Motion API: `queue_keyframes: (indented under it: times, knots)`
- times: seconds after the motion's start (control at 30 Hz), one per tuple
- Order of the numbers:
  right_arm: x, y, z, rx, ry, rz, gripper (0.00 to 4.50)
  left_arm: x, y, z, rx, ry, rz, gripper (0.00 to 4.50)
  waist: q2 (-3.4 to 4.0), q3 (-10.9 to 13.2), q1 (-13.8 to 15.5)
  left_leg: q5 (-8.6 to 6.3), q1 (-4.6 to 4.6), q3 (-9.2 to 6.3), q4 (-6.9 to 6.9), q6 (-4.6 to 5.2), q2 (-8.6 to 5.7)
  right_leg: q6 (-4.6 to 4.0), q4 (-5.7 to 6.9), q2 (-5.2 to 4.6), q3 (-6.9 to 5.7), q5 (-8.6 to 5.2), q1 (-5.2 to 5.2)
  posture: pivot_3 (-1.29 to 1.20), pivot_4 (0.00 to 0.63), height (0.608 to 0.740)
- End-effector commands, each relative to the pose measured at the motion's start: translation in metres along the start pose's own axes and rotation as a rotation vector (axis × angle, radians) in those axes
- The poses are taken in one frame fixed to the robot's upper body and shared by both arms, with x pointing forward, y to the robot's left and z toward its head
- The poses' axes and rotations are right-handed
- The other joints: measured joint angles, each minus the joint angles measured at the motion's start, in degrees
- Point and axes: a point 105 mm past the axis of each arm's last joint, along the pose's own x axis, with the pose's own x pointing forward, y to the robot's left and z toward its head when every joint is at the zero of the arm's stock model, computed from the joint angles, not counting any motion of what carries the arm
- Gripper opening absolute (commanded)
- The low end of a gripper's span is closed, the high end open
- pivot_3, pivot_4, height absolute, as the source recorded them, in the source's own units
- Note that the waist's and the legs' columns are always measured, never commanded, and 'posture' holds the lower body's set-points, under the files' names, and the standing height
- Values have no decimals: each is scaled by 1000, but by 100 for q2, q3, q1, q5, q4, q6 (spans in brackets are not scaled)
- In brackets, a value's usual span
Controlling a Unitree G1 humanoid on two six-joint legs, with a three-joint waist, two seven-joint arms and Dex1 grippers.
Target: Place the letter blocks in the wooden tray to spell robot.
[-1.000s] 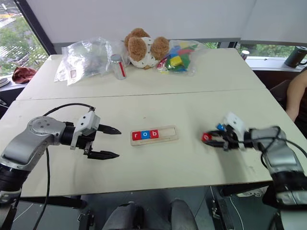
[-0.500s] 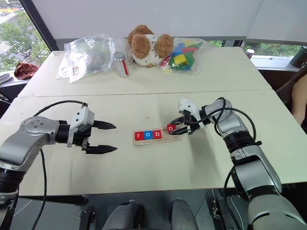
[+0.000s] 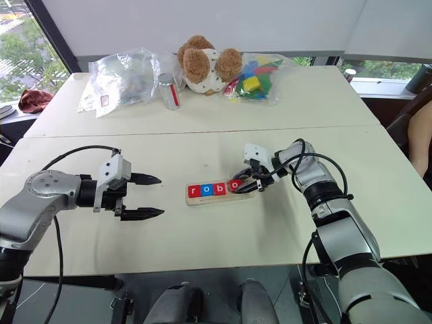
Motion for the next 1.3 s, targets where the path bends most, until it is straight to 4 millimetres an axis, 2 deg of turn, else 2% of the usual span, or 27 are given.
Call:
queue_keyframes:
  times: [0.03, 0.4, 0.6, 0.63, 0.8, 0.9, 1.3]
  knots:
    - [0, -5, 11, -30, -20, -8, 1134, -3, -1, 7, 19, -25, 8, 4500, 0, 0, -2, 0, 0, 0, 0, 0, 0, 0, 0, 0, 0, 0, 0, 0, 150, 740]
    - [7, -7, 16, -31, -38, -9, 1134, -1, 0, 4, 11, -27, 13, 4500, 0, 0, -5, 1, 1, 0, 0, -1, 0, 0, 1, 0, 0, 0, 0, 0, 150, 740]
    - [4, -9, 18, -39, -42, -26, 4129, -1, 1, 3, 8, -30, 23, 4500, 0, 0, -6, 1, 1, 0, 0, -1, 0, 0, 1, 0, 0, 0, 0, 0, 150, 740]
    - [3, -10, 20, -40, -45, -27, 4405, -1, 1, 2, 7, -30, 23, 4500, 0, 0, -6, 1, 1, 1, 0, -1, 0, 0, 1, 0, 0, 0, 0, 0, 150, 740]
    - [-2, -14, 33, -56, -88, -54, 4405, 0, 1, 3, 4, -36, 26, 4500, 0, 0, 2, 1, 1, 0, -1, -1, 0, 0, 1, 0, 0, 0, 0, 0, 150, 740]
    - [2, -14, 39, -64, -109, -59, 4405, 2, 2, 3, 3, -38, 26, 4500, 0, 0, -1, 1, 1, 0, -1, -2, 0, 0, 1, 0, 0, 0, 0, 0, 150, 740]
    - [15, -12, 33, -78, -86, -64, 4405, 4, 3, 6, 1, -48, 31, 4500, 0, 0, -3, 1, 1, 0, -1, -2, 0, 0, 1, 0, 0, 0, 0, 0, 150, 740]
